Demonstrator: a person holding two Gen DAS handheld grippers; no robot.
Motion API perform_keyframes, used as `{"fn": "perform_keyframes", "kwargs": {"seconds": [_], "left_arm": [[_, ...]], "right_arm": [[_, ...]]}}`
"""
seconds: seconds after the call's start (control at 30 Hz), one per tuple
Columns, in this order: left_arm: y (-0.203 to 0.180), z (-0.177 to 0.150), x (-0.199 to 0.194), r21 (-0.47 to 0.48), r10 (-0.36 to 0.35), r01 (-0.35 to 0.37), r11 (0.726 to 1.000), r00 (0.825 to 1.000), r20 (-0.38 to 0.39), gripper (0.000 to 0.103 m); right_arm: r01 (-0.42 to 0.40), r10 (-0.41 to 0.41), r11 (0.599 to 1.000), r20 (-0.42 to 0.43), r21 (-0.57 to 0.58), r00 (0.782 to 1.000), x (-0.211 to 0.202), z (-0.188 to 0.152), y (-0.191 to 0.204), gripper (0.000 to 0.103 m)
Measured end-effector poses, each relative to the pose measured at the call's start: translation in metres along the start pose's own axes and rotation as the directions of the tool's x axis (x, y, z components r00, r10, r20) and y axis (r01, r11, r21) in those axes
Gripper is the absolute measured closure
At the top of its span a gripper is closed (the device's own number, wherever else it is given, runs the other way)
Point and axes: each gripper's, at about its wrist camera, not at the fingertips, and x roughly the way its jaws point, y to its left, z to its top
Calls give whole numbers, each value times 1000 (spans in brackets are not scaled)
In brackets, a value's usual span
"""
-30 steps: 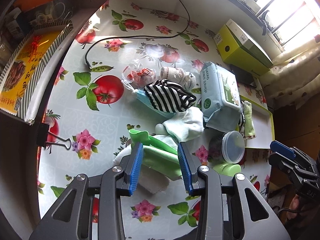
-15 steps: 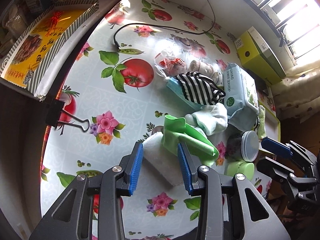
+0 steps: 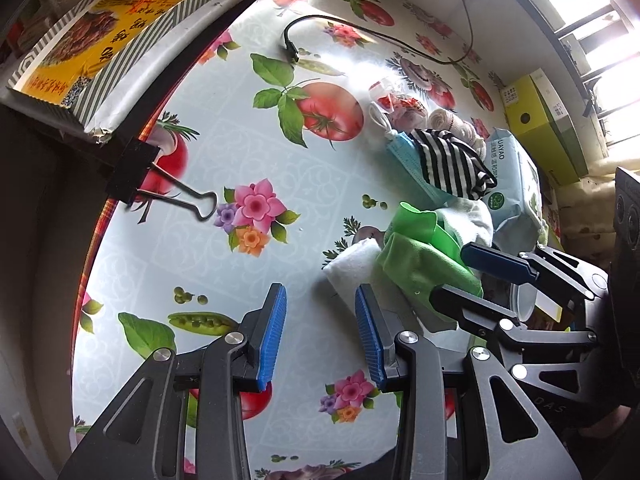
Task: Organize soft objects
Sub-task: 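Grasp the white towel with the left tool while the right tool grasps the bright green cloth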
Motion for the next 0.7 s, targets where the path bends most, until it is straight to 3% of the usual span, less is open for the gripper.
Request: {"fn": "perform_keyframes", "kwargs": {"seconds": [0.07, 0.13, 0.17, 0.53, 0.7], "left_arm": [[0, 1, 3, -4, -11, 11, 1000, 1000, -10, 66], [-1, 2, 7, -4, -21, 21, 1000, 999, -24, 66], [-2, 2, 9, -2, -26, 26, 1000, 999, -29, 66], [-24, 2, 32, 9, -91, 93, 996, 991, -102, 66], [-36, 2, 48, -21, -117, 115, 993, 983, -139, 60]], "right_arm": [[10, -10, 1000, -24, -15, 1000, 7, 0, 1, 75], [19, -20, 1000, -29, -14, 999, 8, -1, -1, 94], [23, -23, 1000, -23, -4, 999, 6, -2, -4, 98], [17, -24, 996, 79, 88, 997, -32, -6, -30, 99], [17, -32, 991, 111, 129, 993, -49, -12, -42, 99]]}}
